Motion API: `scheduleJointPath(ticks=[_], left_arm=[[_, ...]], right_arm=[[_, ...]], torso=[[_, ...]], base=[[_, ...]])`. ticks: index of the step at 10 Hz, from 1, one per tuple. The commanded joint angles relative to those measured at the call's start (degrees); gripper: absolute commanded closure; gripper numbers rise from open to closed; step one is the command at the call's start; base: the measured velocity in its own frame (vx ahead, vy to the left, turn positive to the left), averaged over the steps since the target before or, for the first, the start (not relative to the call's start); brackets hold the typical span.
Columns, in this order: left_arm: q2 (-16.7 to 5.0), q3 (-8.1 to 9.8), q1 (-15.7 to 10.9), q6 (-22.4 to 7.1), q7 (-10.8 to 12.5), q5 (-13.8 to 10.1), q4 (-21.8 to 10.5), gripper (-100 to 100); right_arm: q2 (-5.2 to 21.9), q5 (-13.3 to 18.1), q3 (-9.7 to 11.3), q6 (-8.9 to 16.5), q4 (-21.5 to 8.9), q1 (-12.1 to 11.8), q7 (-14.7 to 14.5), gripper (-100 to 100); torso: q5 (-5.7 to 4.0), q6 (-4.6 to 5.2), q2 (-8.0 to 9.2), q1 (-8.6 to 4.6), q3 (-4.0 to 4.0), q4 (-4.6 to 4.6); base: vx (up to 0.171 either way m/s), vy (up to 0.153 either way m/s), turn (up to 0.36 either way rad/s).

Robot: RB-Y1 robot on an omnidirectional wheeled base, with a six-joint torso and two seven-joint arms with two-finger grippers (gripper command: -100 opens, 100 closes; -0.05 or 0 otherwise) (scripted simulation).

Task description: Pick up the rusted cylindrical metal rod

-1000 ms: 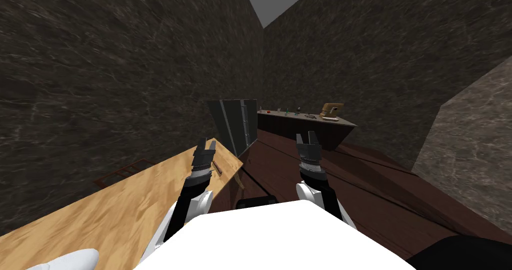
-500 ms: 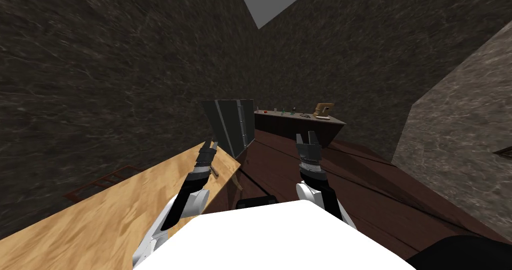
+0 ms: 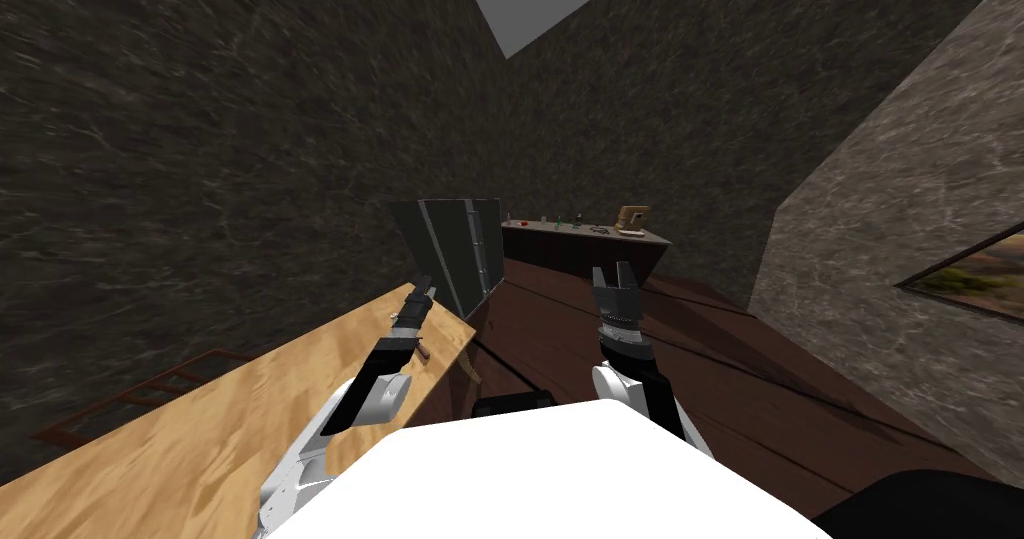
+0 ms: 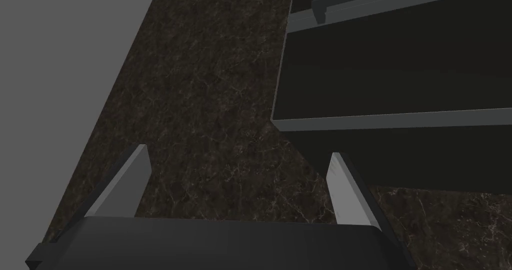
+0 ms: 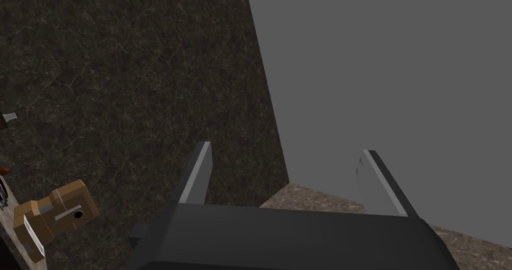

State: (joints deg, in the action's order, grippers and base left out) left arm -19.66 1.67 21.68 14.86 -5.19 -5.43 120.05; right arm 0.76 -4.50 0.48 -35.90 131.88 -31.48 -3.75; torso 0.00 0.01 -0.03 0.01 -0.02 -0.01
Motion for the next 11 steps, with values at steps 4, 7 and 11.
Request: scheduleJointPath(ticks=[4, 7, 11], left_arm=[[-5.7, 0.54, -1.6, -6.7, -2.5, -3.7, -3.4, -100], [-7.7, 0.74, -2.3, -9.4, -3.5, -5.3, -5.0, -100], [-13.4, 1.22, -4.2, -16.6, -6.6, -10.1, -10.2, -100]], right_arm=[[0.0, 0.0, 0.0, 0.0, 0.0, 0.0, 0.0, 0], [0.0, 0.0, 0.0, 0.0, 0.0, 0.0, 0.0, 0], [0.0, 0.0, 0.0, 0.0, 0.0, 0.0, 0.0, 0]], torso=[[0.00, -0.03, 0.01, 0.00, 0.00, 0.00], [0.00, -0.01, 0.00, 0.01, 0.00, 0.00], [0.01, -0.05, -0.02, 0.03, -0.01, -0.01]], base=[[0.004, -0.002, -0.086], [0.005, 0.001, -0.085], [0.009, 0.004, -0.115]])
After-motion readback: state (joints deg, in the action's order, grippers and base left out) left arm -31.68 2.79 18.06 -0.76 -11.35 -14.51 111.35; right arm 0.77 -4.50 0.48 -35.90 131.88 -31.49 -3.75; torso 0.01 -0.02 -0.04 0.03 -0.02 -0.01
